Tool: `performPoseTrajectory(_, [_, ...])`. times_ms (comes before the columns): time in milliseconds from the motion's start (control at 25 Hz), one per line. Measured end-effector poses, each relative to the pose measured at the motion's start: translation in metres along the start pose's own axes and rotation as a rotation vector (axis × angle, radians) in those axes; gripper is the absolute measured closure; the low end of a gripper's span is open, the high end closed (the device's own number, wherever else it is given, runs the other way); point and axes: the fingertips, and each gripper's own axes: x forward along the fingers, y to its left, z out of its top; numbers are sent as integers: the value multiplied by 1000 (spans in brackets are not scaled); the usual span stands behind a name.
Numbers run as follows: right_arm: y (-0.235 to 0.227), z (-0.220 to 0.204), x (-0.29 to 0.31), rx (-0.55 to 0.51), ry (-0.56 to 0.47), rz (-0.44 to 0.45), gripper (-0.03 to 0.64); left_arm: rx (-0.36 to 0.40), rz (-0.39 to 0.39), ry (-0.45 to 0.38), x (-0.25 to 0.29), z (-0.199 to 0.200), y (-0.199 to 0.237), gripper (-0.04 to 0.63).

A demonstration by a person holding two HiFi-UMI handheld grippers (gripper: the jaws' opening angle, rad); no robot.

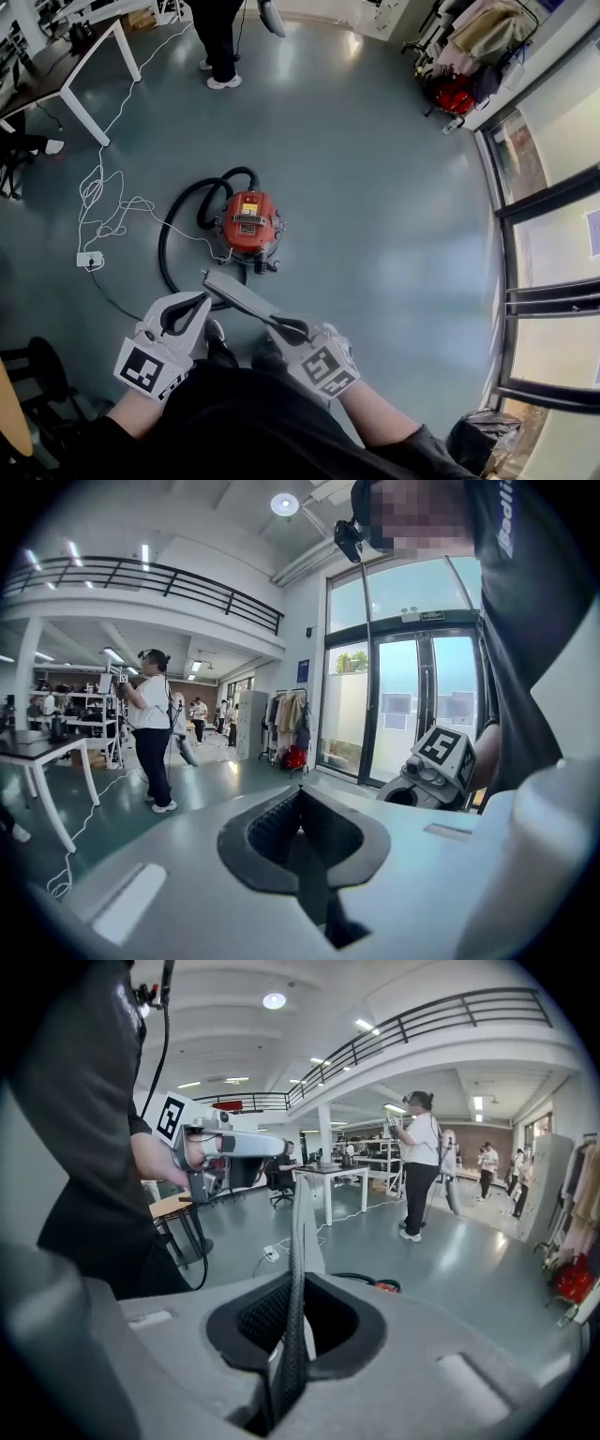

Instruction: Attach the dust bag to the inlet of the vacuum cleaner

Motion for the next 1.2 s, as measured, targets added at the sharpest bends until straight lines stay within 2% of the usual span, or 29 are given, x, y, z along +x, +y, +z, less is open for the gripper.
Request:
performPoseTrajectory(280, [-20, -28, 7, -39, 35, 69, 597, 4, 91, 7, 21, -5, 11, 578])
performPoseTrajectory(520, [-20, -47, 19, -48, 72, 85, 597, 17, 89, 12, 32, -9, 35, 578])
performPoseTrajectory(800, [-20, -64, 57, -95, 113, 79, 597, 99, 19, 25, 58, -44, 83, 578])
performPoseTrajectory(920, [-23, -74, 78, -126, 129, 75, 597, 139, -39, 51, 72, -65, 97, 578])
performPoseTrajectory(1040, [-28, -81, 99, -141, 144, 64, 597, 210, -103, 76, 90, -89, 109, 577])
performPoseTrajectory(1200, [-33, -94, 128, -126, 157, 59, 597, 211, -150, 81, 116, -121, 127, 577])
